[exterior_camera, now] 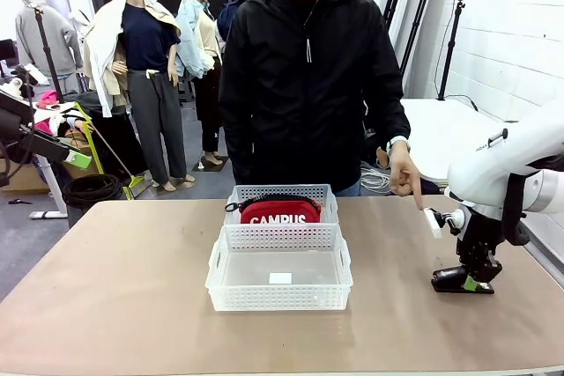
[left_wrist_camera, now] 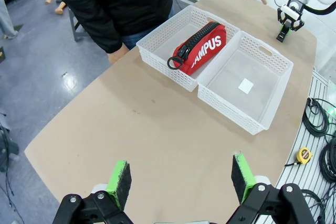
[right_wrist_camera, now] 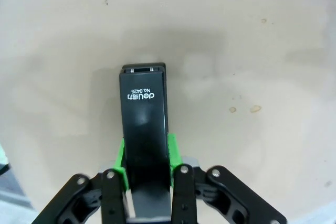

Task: Distribute items into two baskets.
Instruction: Pick up the Stapler that the person points to.

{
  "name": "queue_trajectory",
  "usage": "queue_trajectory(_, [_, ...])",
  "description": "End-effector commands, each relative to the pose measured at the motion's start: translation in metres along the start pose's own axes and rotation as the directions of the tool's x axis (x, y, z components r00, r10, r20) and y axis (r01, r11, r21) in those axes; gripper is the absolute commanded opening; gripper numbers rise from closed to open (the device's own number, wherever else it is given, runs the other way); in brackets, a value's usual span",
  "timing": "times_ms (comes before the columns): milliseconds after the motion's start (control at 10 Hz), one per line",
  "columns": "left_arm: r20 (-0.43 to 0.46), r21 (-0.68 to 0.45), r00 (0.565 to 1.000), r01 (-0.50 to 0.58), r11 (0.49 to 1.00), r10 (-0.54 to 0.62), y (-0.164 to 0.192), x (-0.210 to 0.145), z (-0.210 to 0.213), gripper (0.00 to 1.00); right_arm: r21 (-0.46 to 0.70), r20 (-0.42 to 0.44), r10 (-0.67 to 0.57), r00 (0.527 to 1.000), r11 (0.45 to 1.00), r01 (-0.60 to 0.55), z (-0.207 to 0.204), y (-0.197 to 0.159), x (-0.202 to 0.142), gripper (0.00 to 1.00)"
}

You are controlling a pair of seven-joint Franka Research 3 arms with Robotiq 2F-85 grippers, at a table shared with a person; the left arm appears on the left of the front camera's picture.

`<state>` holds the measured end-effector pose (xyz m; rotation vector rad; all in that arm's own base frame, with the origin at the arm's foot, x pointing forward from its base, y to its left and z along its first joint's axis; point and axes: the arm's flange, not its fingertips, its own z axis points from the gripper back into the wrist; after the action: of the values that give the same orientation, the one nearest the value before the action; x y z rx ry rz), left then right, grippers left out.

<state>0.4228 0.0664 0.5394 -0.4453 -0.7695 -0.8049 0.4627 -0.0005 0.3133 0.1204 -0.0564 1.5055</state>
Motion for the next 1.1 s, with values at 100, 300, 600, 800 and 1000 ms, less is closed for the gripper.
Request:
queue_trajectory(100, [0.003, 0.002, 1.000, -0.006, 1.000, 0.006, 0.000, 0.000, 0.002, 1.00, -0.003, -0.046, -0.023, 0.999, 1.000, 0.023, -0.006, 0.000, -0.001, 0.00])
queue_trajectory(300, [0.003, 0.002, 1.000, -0.006, 1.000, 0.006, 0.000, 0.000, 0.002, 1.00, 0.004, -0.015, -0.067, 0.998, 0.998, 0.067, 0.000, -0.003, -0.003, 0.00])
queue_trajectory(600, [0.003, 0.002, 1.000, -0.006, 1.000, 0.006, 0.000, 0.000, 0.002, 1.00, -0.008, -0.017, -0.202, 0.979, 0.979, 0.202, 0.054, -0.019, -0.027, 0.00])
queue_trajectory(800, [0.003, 0.002, 1.000, -0.006, 1.000, 0.006, 0.000, 0.000, 0.002, 1.00, -0.040, -0.032, -0.272, 0.962, 0.962, 0.271, 0.103, -0.028, -0.041, 0.00])
queue_trajectory(1000, [0.003, 0.002, 1.000, -0.006, 1.000, 0.006, 0.000, 0.000, 0.002, 1.00, -0.026, 0.007, -0.331, 0.944, 0.943, 0.331, 0.149, -0.031, -0.053, 0.00])
